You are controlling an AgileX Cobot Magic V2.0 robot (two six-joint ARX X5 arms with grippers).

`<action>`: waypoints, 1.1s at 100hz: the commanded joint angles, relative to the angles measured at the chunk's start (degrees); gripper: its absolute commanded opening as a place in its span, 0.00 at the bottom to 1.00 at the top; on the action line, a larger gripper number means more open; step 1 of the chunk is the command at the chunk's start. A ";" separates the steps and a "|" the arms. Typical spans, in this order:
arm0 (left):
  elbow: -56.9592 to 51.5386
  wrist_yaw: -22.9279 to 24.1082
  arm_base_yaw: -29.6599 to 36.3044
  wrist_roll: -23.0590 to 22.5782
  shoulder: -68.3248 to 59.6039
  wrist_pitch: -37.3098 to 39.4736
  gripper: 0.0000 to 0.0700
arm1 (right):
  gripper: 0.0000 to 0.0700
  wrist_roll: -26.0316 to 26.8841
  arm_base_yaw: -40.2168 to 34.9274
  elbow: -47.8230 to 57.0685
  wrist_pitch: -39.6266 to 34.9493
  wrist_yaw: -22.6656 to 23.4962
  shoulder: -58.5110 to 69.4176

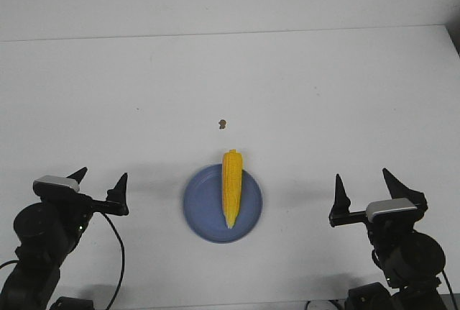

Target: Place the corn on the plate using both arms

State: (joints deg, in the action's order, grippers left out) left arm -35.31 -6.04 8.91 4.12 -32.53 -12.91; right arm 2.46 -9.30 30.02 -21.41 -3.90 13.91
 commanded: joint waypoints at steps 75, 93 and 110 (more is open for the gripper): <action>5.38 0.48 0.11 4.31 4.17 4.48 0.01 | 0.00 0.72 -0.02 -0.79 1.38 -2.03 -5.22; 5.38 0.48 0.11 4.13 4.17 4.50 0.01 | 0.00 0.72 -0.02 -0.79 1.40 -2.12 -5.22; 5.38 0.48 0.11 4.13 4.17 4.48 0.02 | 0.00 0.72 0.00 -0.79 1.64 -2.12 -5.22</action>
State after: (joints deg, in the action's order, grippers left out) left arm -29.45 -5.76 8.91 8.32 -28.16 -9.19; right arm 3.20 -9.30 28.80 -20.38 -6.04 8.56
